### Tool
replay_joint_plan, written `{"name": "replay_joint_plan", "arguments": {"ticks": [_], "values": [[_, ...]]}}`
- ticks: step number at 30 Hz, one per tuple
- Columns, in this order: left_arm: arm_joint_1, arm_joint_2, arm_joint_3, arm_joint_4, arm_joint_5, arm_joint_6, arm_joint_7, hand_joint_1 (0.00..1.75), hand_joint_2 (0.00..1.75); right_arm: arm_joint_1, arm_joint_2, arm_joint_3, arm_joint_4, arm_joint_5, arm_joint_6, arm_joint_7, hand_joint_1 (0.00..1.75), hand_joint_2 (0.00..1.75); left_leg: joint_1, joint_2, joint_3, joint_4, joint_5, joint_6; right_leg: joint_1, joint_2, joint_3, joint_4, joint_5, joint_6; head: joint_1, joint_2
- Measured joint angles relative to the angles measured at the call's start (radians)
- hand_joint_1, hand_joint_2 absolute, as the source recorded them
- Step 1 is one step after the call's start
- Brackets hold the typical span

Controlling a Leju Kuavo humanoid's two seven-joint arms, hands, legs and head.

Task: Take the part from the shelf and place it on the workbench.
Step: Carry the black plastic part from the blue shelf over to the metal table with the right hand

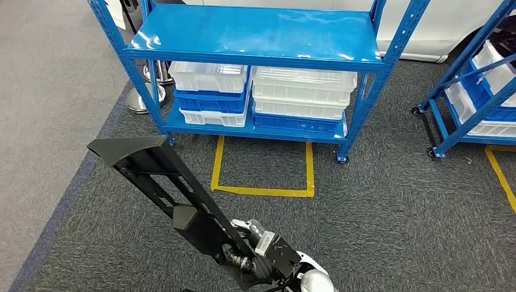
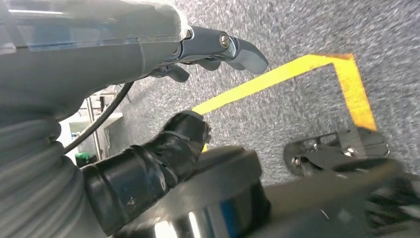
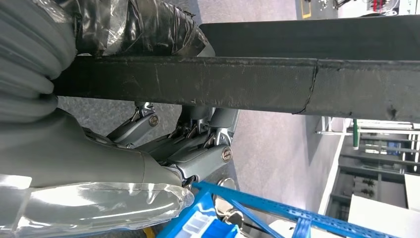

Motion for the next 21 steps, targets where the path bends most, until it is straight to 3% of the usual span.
{"name": "replay_joint_plan", "arguments": {"ticks": [2, 4, 5, 6, 8, 9, 10, 11, 13, 15, 16, 19, 21], "values": [[0.002, -0.001, 0.000, 0.000, 0.000, 0.000, 0.000, 0.00, 1.75, -0.003, 0.000, 0.002, -0.001, -0.002, 0.000, -0.002, 1.71, 1.75, -0.004, -0.004, 0.037, -0.072, -0.020, 0.008, 0.003, -0.001, -0.012, 0.002, 0.020, 0.008, 0.001, 0.000], [0.004, -0.002, 0.001, 0.000, 0.000, -0.001, -0.001, 0.00, 1.75, -0.004, 0.000, 0.005, 0.000, -0.003, 0.001, -0.003, 1.71, 1.75, -0.002, -0.003, 0.026, -0.080, -0.011, 0.022, 0.003, 0.001, -0.021, 0.002, 0.027, 0.016, 0.001, 0.000], [0.003, -0.002, 0.001, 0.001, 0.000, -0.001, -0.001, 0.00, 1.75, -0.004, 0.000, 0.006, 0.000, -0.003, 0.001, -0.004, 1.71, 1.75, 0.000, -0.001, 0.019, -0.081, -0.003, 0.032, 0.003, 0.003, -0.027, 0.014, 0.008, 0.020, 0.002, 0.000], [0.002, -0.003, 0.001, 0.001, 0.000, -0.001, -0.001, 0.00, 1.75, -0.004, -0.001, 0.006, 0.000, -0.003, 0.001, -0.004, 1.71, 1.75, 0.001, 0.002, 0.009, -0.081, 0.006, 0.043, 0.002, 0.005, -0.037, 0.046, -0.028, 0.024, 0.002, 0.000], [0.001, -0.003, 0.002, 0.001, 0.000, -0.001, -0.001, 0.00, 1.75, -0.005, -0.001, 0.007, 0.000, -0.004, 0.002, -0.005, 1.71, 1.75, -0.003, 0.006, -0.013, -0.076, 0.022, 0.058, 0.001, 0.007, -0.065, 0.163, -0.128, 0.028, 0.002, 0.000], [0.001, -0.003, 0.002, 0.001, 0.000, -0.001, -0.001, 0.00, 1.75, -0.005, -0.001, 0.007, 0.000, -0.004, 0.003, -0.005, 1.71, 1.75, -0.005, 0.008, -0.026, -0.072, 0.029, 0.062, 0.001, 0.007, -0.076, 0.226, -0.160, 0.028, 0.002, 0.000], [0.000, -0.003, 0.003, 0.001, 0.000, -0.001, -0.001, 0.00, 1.75, -0.005, -0.002, 0.007, 0.000, -0.004, 0.004, -0.005, 1.71, 1.75, -0.007, 0.009, -0.040, -0.067, 0.036, 0.064, 0.001, 0.007, -0.078, 0.270, -0.171, 0.027, 0.002, 0.000], [0.000, -0.003, 0.003, 0.001, 0.000, -0.001, -0.001, 0.00, 1.75, -0.005, -0.002, 0.007, 0.000, -0.004, 0.005, -0.006, 1.71, 1.75, -0.010, 0.009, -0.055, -0.061, 0.043, 0.064, 0.002, 0.008, -0.065, 0.282, -0.160, 0.025, 0.002, 0.000], [0.000, -0.003, 0.004, 0.001, 0.001, -0.001, -0.001, 0.00, 1.75, -0.005, -0.002, 0.007, 0.000, -0.005, 0.007, -0.006, 1.71, 1.75, -0.014, 0.009, -0.079, -0.050, 0.053, 0.063, 0.004, 0.009, 0.008, 0.206, -0.110, 0.013, 0.002, 0.000], [-0.001, -0.005, 0.005, 0.001, 0.001, -0.001, -0.001, 0.00, 1.75, -0.008, -0.002, 0.007, 0.000, -0.005, 0.010, -0.007, 1.71, 1.75, -0.018, 0.009, -0.094, -0.043, 0.063, 0.057, 0.010, 0.010, 0.095, 0.077, -0.099, 0.000, 0.002, 0.000], [-0.002, -0.006, 0.005, 0.001, 0.001, -0.001, -0.001, 0.00, 1.75, -0.009, -0.002, 0.007, -0.001, -0.005, 0.012, -0.007, 1.71, 1.75, -0.018, 0.009, -0.098, -0.042, 0.071, 0.052, 0.013, 0.011, 0.120, 0.033, -0.104, -0.003, 0.002, 0.000], [-0.003, -0.006, 0.007, 0.001, 0.001, -0.001, -0.002, 0.00, 1.75, -0.012, -0.002, 0.007, -0.002, -0.007, 0.015, -0.009, 1.71, 1.75, -0.014, 0.009, -0.107, -0.049, 0.090, 0.033, 0.015, 0.010, 0.127, -0.013, -0.094, -0.008, 0.002, 0.000], [-0.003, -0.005, 0.009, 0.000, 0.000, -0.001, -0.003, 0.00, 1.75, -0.014, -0.001, 0.008, -0.002, -0.008, 0.015, -0.010, 1.71, 1.75, -0.013, 0.006, -0.123, -0.022, 0.053, 0.022, 0.008, 0.008, 0.120, -0.037, -0.077, -0.015, 0.002, 0.000]]}}
